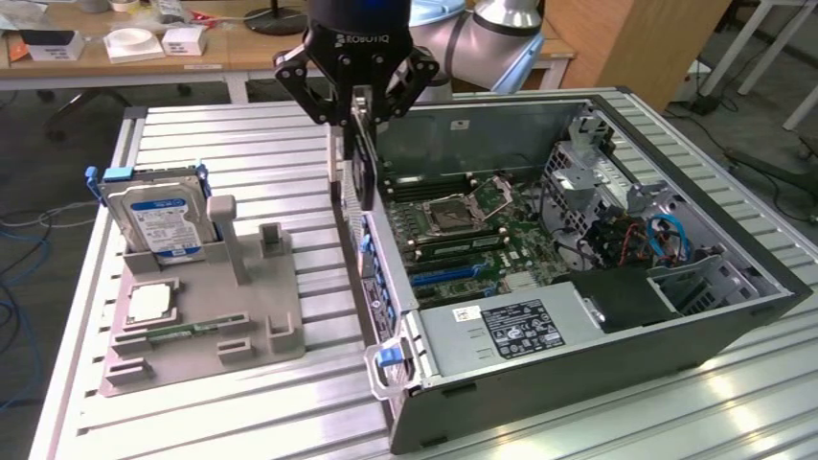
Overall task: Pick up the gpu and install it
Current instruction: 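Pick up the gpu and move the gpu toward the slot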
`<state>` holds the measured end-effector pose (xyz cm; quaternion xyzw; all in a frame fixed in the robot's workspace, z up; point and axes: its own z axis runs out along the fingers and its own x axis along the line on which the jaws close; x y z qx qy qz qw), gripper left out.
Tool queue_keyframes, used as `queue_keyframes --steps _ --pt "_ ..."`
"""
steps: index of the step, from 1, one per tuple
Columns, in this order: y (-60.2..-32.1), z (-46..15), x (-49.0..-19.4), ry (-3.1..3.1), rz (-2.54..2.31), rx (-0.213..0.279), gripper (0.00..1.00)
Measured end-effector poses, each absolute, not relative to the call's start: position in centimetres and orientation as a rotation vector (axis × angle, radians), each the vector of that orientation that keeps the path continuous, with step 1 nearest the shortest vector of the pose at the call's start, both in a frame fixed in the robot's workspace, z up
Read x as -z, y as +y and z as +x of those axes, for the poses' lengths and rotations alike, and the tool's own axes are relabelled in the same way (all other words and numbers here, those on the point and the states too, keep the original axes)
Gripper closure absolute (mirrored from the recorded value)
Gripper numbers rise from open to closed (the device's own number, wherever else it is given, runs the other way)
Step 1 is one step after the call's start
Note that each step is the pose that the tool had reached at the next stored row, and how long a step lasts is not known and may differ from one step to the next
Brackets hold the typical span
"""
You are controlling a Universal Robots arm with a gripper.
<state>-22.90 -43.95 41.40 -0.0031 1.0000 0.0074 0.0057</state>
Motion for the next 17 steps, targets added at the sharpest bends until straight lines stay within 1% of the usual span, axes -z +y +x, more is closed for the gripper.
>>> queue_keyframes --steps 17 --pt "-44.0 -21.1 -41.4 3.13 -0.01 -0.023 0.73"
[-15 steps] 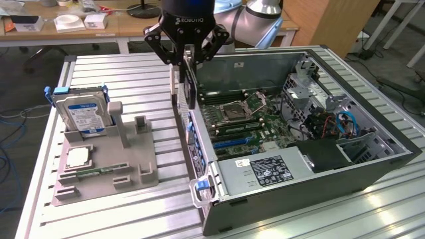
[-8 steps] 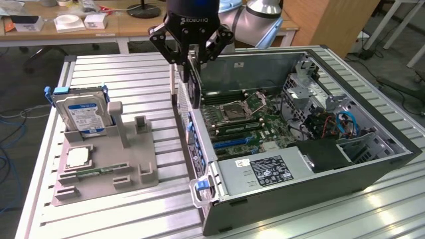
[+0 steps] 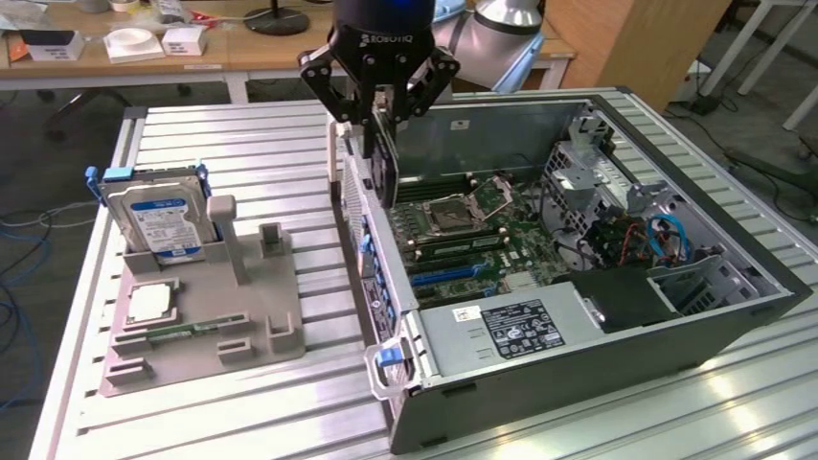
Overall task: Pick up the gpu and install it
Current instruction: 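Pick up the gpu and move the gpu toward the slot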
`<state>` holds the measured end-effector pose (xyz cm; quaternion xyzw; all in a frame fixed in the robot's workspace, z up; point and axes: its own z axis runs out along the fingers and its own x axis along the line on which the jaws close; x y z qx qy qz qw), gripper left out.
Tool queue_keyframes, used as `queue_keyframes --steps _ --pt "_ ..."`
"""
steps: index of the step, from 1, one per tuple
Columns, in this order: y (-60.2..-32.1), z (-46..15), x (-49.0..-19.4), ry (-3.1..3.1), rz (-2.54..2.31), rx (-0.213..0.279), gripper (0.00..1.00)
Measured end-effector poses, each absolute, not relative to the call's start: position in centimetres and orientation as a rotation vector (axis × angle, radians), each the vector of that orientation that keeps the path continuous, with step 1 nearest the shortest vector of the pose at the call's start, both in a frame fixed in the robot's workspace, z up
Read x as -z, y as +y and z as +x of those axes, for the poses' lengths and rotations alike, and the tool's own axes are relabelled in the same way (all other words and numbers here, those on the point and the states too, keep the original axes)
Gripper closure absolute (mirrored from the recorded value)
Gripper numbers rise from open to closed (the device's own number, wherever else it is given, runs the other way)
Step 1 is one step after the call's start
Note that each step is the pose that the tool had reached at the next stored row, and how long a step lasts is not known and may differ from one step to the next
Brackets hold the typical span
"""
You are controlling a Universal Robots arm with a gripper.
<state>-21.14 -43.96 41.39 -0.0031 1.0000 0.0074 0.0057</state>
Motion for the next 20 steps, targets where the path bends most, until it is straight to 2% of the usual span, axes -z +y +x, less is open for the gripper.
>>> queue_keyframes --steps 20 --pt "-44.0 -19.1 -41.4 3.13 -0.009 -0.023 0.73"
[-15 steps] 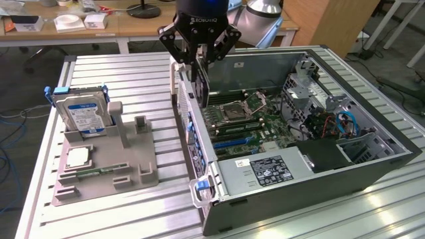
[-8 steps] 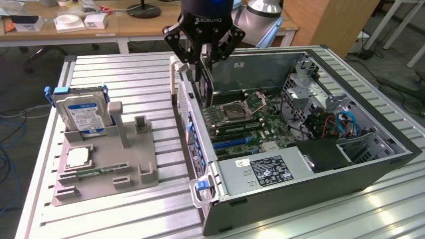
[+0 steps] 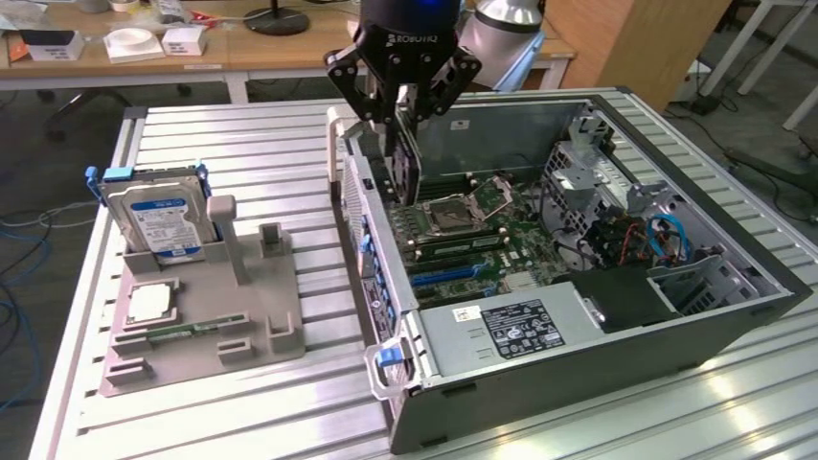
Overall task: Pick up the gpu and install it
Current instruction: 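Pick up the gpu and move the gpu toward the slot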
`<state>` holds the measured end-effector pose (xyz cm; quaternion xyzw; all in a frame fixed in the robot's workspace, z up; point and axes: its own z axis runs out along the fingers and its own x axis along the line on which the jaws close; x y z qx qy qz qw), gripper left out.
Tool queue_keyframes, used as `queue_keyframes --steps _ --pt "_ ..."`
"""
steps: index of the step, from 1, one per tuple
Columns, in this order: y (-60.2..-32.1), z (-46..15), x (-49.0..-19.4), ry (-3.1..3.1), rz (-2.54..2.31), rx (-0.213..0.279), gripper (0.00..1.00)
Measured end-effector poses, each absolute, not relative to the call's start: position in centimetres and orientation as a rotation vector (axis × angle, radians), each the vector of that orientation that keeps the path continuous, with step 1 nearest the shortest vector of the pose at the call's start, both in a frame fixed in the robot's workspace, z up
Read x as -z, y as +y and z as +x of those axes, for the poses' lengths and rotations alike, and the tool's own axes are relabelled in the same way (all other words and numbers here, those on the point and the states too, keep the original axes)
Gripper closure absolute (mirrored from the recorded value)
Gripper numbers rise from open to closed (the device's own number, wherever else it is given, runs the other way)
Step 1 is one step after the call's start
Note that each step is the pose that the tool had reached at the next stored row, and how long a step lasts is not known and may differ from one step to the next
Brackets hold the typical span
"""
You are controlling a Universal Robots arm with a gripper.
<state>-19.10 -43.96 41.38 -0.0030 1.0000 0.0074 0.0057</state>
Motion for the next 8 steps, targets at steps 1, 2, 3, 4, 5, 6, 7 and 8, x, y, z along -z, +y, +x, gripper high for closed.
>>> queue_keyframes --steps 1,2,3,4,5,6,7,8 --pt "-43.96 -19.0 -41.37 3.13 -0.009 -0.023 0.73" --pt "-43.96 -18.9 -41.37 3.13 -0.008 -0.023 0.73" --pt "-43.96 -18.8 -41.37 3.13 -0.007 -0.023 0.73" --pt "-43.96 -18.71 -41.36 3.13 -0.005 -0.023 0.73" --pt "-43.96 -18.61 -41.37 3.13 -0.003 -0.023 0.73" --pt "-43.96 -18.51 -41.36 3.13 -0.001 -0.023 0.73" --pt "-43.95 -18.41 -41.36 3.13 0.002 -0.023 0.73" --pt "-43.96 -18.31 -41.36 3.13 0.007 -0.023 0.73"
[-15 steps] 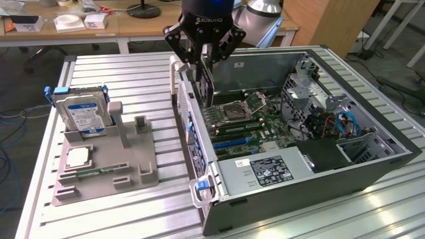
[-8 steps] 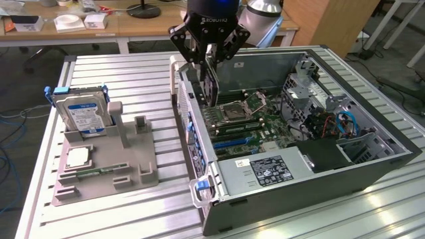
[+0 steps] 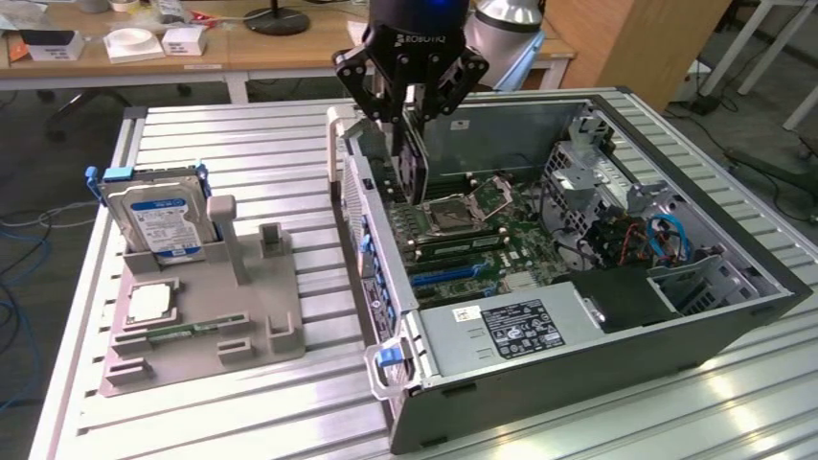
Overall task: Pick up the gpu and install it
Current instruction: 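Pick up the gpu and move the gpu toward the slot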
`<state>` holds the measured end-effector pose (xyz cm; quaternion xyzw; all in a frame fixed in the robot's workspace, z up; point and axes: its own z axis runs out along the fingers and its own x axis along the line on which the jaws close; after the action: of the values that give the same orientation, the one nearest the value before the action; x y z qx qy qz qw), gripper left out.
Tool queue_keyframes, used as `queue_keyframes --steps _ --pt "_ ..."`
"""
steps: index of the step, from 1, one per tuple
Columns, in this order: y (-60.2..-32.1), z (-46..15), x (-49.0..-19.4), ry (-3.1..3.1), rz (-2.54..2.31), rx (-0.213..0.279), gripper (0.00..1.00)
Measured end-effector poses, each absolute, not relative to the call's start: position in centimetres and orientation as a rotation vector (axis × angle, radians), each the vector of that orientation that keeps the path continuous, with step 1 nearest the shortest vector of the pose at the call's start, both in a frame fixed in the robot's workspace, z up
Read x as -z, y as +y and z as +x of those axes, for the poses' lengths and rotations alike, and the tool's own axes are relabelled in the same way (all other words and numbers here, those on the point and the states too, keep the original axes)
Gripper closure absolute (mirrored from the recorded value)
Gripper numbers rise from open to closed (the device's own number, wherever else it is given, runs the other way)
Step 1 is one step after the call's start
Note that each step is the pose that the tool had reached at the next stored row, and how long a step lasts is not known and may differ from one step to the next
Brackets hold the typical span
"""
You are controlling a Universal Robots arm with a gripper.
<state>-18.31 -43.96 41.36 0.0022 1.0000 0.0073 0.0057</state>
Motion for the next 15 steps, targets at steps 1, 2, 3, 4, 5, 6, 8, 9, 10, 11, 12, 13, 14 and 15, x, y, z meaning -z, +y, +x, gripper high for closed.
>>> queue_keyframes --steps 1,2,3,4,5,6,8,9,10,11,12,13,14,15 --pt "-44.0 -18.2 -41.4 3.13 0.013 -0.023 0.73" --pt "-44.0 -18.2 -41.4 3.13 0.02 -0.023 0.73" --pt "-44.0 -18.1 -41.4 3.13 0.027 -0.023 0.73" --pt "-44.0 -18.0 -41.3 3.13 0.034 -0.023 0.73" --pt "-44.0 -18.0 -41.3 3.13 0.04 -0.023 0.73" --pt "-44.0 -17.8 -41.3 3.13 0.042 -0.023 0.73" --pt "-44.0 -17.5 -41.3 3.13 0.042 -0.023 0.73" --pt "-44.0 -17.3 -41.3 3.13 0.042 -0.023 0.73" --pt "-44.0 -17.2 -41.3 3.13 0.042 -0.023 0.73" --pt "-44.0 -17.0 -41.3 3.13 0.042 -0.023 0.73" --pt "-44.0 -16.9 -41.3 3.13 0.042 -0.023 0.73" --pt "-44.0 -16.8 -41.3 3.13 0.042 -0.023 0.73" --pt "-44.0 -16.7 -41.3 3.13 0.041 -0.023 0.73" --pt "-44.0 -16.6 -41.3 3.13 0.042 -0.023 0.73"
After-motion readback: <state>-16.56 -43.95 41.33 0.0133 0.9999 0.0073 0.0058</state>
